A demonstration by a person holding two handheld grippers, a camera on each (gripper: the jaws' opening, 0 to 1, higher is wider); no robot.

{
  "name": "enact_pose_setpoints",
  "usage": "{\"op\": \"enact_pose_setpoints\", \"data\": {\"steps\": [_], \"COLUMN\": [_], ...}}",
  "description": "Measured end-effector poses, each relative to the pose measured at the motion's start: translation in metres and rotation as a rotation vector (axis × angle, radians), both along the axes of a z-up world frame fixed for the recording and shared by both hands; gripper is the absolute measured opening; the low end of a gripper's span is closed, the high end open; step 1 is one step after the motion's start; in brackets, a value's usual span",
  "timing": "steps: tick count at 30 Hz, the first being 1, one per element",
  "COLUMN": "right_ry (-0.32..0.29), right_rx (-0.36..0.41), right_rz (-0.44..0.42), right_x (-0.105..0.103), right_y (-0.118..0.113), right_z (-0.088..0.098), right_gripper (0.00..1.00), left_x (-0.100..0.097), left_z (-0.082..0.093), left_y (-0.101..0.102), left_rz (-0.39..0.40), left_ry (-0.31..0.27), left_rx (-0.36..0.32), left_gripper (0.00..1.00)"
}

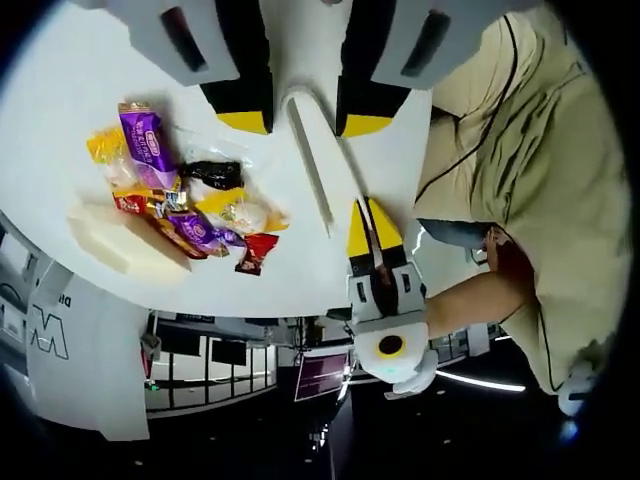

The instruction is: Place the target food into the container with the food tongs after gripping and lifting it, then release it inside without dropping or visibly crushing the food.

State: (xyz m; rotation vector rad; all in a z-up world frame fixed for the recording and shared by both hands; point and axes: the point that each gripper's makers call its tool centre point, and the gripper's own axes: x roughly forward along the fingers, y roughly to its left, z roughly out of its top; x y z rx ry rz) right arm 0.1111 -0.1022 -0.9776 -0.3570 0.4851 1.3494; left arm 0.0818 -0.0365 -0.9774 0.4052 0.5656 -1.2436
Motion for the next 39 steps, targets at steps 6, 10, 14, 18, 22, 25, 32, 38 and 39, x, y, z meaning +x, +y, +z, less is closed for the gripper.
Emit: {"op": "enact_pose_setpoints", "data": {"steps": [6, 10, 14, 18, 22, 25, 32, 38, 39], "right_ry": [0.002, 0.009, 0.023, 0.048, 0.074, 0.082, 0.099, 0.111, 0.114], "right_rx": [0.000, 0.017, 0.038, 0.111, 0.163, 0.180, 0.256, 0.289, 0.292], "right_rz": [0.006, 0.008, -0.003, -0.012, -0.025, -0.032, -0.005, 0.009, 0.014], "right_x": [-0.001, -0.002, -0.001, 0.000, 0.004, 0.006, 0.002, -0.002, -0.003], "right_y": [0.000, 0.000, 0.001, 0.006, 0.011, 0.014, 0.027, 0.034, 0.036], "right_z": [0.000, 0.003, 0.005, 0.014, 0.020, 0.022, 0.037, 0.041, 0.042], "right_gripper": [0.20, 0.24, 0.26, 0.28, 0.29, 0.30, 0.33, 0.35, 0.35], "left_x": [0.001, 0.000, 0.002, 0.004, 0.003, 0.003, 0.001, -0.003, -0.003], "left_z": [0.000, 0.000, 0.003, 0.007, 0.019, 0.022, 0.026, 0.034, 0.035], "left_y": [0.002, 0.003, 0.003, 0.006, 0.002, 0.003, 0.000, -0.006, -0.007], "left_rz": [0.008, 0.017, 0.039, 0.071, 0.078, 0.088, 0.097, 0.085, 0.087], "left_ry": [0.021, 0.022, 0.018, 0.014, -0.023, -0.012, -0.006, -0.001, 0.000], "left_rx": [-0.035, -0.080, -0.124, -0.166, -0.246, -0.270, -0.310, -0.364, -0.371], "left_gripper": [0.01, 0.00, 0.00, 0.00, 0.00, 0.00, 0.00, 0.00, 0.00]}}
